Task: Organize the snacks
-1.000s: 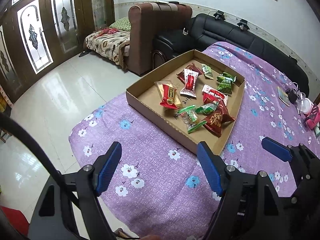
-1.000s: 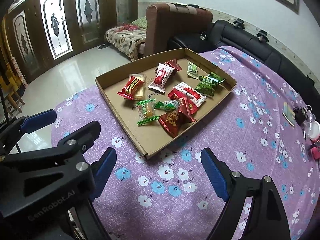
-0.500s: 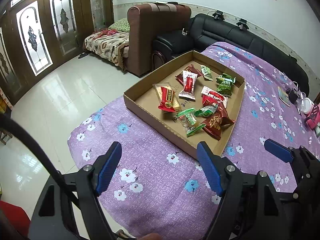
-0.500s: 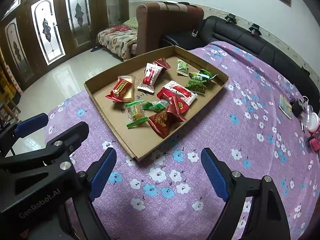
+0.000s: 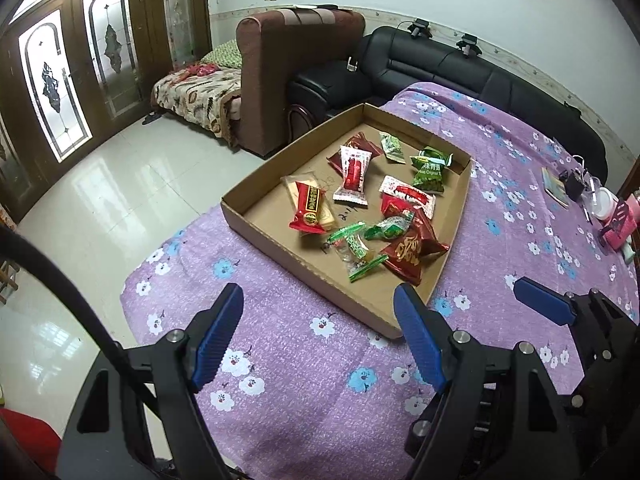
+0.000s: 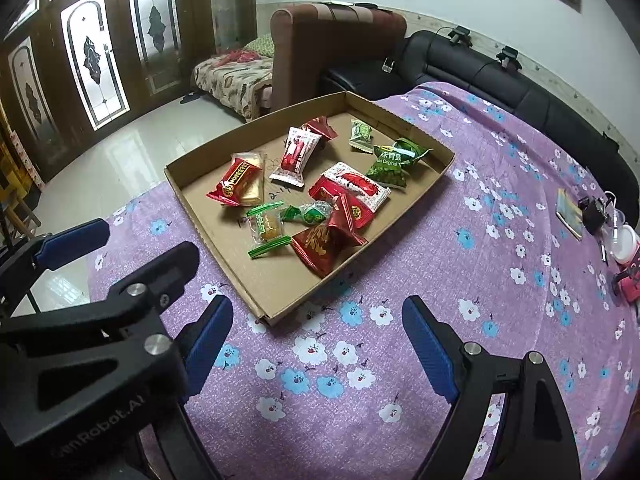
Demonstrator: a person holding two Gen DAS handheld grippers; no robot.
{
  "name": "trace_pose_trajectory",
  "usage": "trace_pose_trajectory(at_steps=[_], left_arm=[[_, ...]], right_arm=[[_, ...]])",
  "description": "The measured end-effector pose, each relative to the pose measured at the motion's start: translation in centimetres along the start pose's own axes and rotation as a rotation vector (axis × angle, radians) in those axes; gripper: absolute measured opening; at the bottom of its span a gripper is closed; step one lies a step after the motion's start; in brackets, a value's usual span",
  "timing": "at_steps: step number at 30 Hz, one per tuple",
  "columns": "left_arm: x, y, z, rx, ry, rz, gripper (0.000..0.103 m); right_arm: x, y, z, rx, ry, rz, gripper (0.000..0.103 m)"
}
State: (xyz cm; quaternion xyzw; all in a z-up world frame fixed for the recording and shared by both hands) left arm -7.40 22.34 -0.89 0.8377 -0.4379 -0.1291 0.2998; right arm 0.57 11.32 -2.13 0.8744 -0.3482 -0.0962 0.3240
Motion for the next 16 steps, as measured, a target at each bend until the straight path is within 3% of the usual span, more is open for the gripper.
trace_pose_trajectory(at_steps=[8, 16], left_arm=[[0.39, 0.05, -0.32, 0.028, -0.010, 0.038, 0.084], [0.38, -0.15, -0.44, 0.033, -0.014, 0.021, 0.084]], right_arm=[[0.19, -0.15, -0.04, -0.008, -0.005, -0.004, 0.087], [0.65, -0.25, 0.06, -0.015, -0.013, -0.002, 0.087]])
Point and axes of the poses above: each gripper's, at about its wrist camera, not at the fingertips, and y roughly against the way its jaws point, x to its right, z to its underside, the point moved 2 cm from there along -y, roughly the way its jaws point, and after that the axes turned 12 degrees about x, right-handed, at the moved point
